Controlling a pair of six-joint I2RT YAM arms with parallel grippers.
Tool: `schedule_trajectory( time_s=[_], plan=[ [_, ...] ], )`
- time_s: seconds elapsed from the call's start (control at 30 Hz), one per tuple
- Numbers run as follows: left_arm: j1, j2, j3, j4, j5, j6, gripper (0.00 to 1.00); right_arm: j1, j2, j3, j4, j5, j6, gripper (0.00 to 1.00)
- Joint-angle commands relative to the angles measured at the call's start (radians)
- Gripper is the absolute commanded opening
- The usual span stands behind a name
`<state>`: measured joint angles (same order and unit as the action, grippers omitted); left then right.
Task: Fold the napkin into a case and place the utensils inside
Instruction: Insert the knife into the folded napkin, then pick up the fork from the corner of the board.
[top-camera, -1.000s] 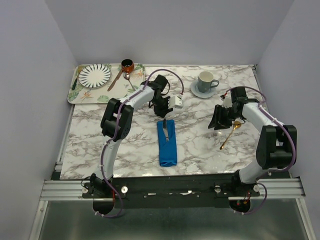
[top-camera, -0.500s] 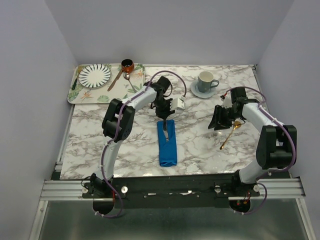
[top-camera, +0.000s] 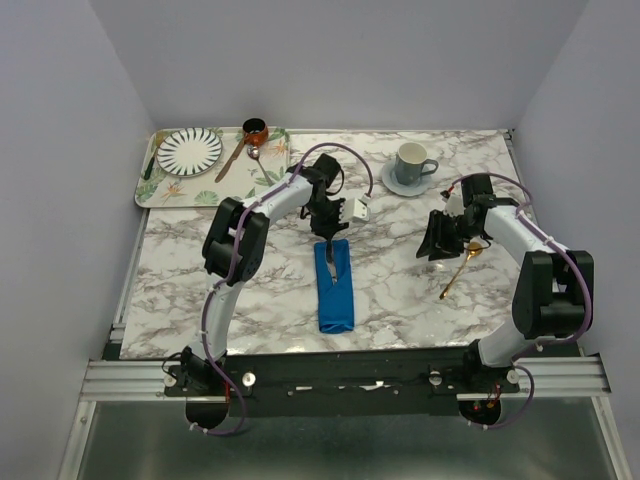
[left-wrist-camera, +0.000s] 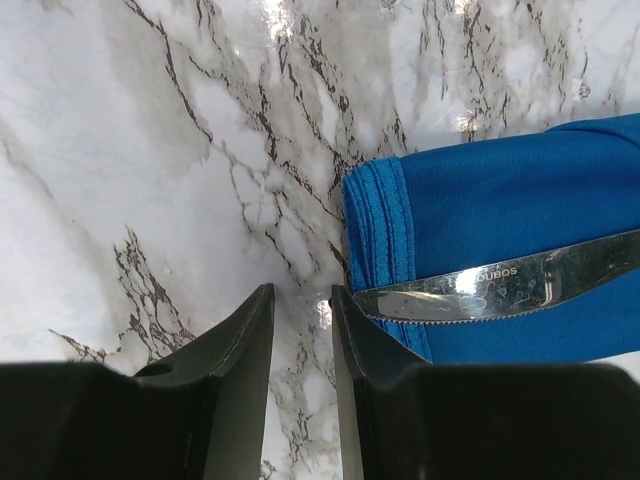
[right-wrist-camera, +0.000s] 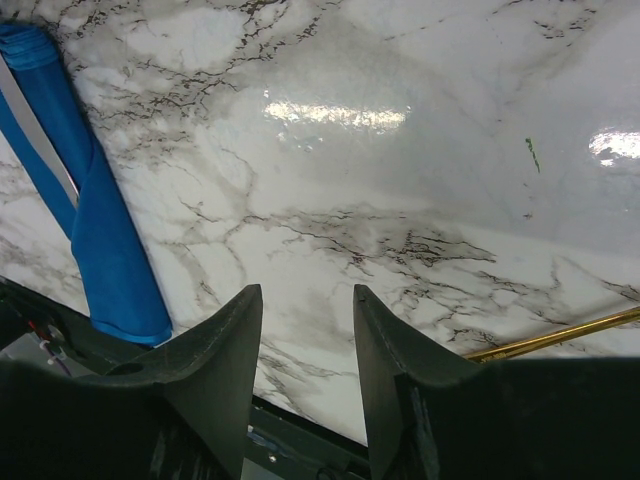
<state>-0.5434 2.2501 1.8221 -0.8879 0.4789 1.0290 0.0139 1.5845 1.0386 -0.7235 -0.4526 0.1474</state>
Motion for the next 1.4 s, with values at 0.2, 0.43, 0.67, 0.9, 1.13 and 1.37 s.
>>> schedule_trajectory(
  time_s=[0.2, 0.43, 0.67, 0.9, 1.13, 1.37],
  plan=[
    [-0.033, -0.044, -0.047, -0.034, 0.003, 0.049, 0.37, 0.004, -0.020, -0.009, 0.009, 0.023, -0.016, 0.51],
    [-0.033, -0.043, -0.047, -0.031, -0.010, 0.045, 0.42, 0.003, -0.021, -0.008, 0.006, 0.061, -0.012, 0.52],
    [-0.004, -0.032, 0.037, 0.016, -0.048, -0.088, 0.47, -0.009, -0.055, -0.025, -0.013, 0.169, -0.006, 0.52],
    [0.092, -0.133, 0.036, 0.280, -0.083, -0.403, 0.55, -0.115, -0.045, -0.064, 0.001, 0.371, 0.052, 0.49],
    [0.148, -0.355, -0.151, 0.435, -0.063, -0.593, 0.57, -0.183, 0.060, 0.008, -0.021, 0.506, 0.106, 0.44],
    [0.155, -0.500, -0.352, 0.471, -0.030, -0.693, 0.58, -0.200, 0.141, 0.009, -0.005, 0.502, 0.110, 0.44]
  ],
)
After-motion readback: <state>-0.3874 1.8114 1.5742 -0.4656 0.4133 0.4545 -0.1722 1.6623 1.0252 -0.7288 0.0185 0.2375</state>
